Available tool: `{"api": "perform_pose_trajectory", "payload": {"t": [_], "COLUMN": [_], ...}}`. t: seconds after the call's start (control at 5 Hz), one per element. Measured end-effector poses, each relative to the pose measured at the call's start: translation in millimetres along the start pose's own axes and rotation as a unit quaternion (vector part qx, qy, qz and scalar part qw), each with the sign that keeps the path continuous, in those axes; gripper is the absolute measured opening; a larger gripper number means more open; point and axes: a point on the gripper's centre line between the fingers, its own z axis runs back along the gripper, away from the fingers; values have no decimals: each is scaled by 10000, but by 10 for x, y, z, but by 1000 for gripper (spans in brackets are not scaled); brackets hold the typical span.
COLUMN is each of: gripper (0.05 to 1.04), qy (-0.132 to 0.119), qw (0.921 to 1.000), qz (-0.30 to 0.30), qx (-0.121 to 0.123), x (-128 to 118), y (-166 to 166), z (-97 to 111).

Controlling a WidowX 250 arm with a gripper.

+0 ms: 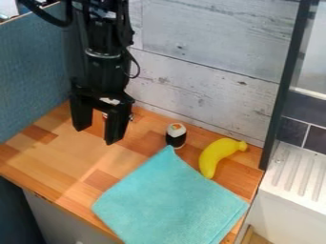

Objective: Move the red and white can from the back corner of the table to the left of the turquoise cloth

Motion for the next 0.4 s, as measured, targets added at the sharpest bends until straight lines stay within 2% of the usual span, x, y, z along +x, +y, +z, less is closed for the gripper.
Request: {"api": "perform_pose_trajectory", "payload": {"t": [0.2, 0.4], "gripper": [1000, 1000], "qy": [119, -632], "qw": [9999, 9978], "qz": [-1, 155], "qx": [-32, -115], "x": [12, 446], "y": [-2, 197], "z": [-79, 152]}}
